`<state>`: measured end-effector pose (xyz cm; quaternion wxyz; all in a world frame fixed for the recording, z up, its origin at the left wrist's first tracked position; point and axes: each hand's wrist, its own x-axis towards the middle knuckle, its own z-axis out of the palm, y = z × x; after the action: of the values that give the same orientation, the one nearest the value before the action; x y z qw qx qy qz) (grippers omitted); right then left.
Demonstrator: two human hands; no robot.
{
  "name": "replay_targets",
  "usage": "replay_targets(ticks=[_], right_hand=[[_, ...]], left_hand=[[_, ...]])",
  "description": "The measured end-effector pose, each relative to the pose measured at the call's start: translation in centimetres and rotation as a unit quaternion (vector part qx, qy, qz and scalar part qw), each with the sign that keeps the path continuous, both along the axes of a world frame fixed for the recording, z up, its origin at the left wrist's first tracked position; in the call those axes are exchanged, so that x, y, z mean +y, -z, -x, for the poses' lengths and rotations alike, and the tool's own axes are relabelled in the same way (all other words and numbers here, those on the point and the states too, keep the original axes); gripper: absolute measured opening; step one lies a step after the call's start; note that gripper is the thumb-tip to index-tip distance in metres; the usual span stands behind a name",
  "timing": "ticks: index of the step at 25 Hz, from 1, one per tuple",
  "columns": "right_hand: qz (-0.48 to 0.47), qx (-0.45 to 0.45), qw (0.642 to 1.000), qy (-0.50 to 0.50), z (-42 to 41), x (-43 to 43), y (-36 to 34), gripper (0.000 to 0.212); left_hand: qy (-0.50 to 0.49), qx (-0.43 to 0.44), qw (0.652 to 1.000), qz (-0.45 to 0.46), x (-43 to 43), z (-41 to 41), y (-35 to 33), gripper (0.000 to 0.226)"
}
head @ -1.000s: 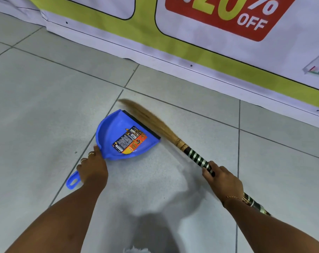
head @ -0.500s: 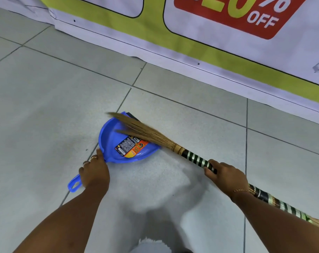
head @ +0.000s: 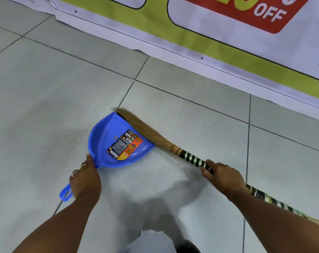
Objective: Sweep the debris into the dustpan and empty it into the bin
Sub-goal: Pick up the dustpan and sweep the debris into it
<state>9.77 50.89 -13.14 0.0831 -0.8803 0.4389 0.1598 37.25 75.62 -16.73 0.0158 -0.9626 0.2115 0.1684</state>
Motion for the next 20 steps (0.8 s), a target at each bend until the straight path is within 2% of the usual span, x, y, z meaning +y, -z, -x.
replay_targets(ticks=[3, 8, 12, 16, 18, 20], right_hand=[[0.019, -0.045, 0.998, 0.027, -0.3, 0.3, -0.4, 0.041], [0.031, -0.021, 0.992, 0.121, -4.6, -2.1, -0.1, 0.045], [0.056, -0.003, 0.998, 0.022, -7.8, -2.2, -0.1, 0.043], [0.059, -0.017, 0.997, -0.055, -5.6, -0.6, -0.4, 0.042], [0.064, -0.046, 0.995, -0.061, -3.3, 0.1, -0.4, 0.042], [0.059, -0.066, 0.996, -0.011, -1.7, 0.1, -0.4, 0.04]], left_hand=[[-0.012, 0.002, 1.0, 0.029, 0.0, 0.0, 0.1, 0.063], [-0.067, 0.013, 0.996, 0.054, 0.2, -0.3, 0.4, 0.065], [-0.096, 0.01, 0.995, 0.041, 0.0, -2.2, 0.3, 0.064], [-0.087, 0.02, 0.996, 0.027, -0.2, -2.4, -0.1, 0.063], [-0.094, 0.023, 0.995, 0.035, -0.4, -2.1, -0.1, 0.062], [-0.104, 0.035, 0.993, 0.051, -0.6, -1.8, 0.0, 0.063]])
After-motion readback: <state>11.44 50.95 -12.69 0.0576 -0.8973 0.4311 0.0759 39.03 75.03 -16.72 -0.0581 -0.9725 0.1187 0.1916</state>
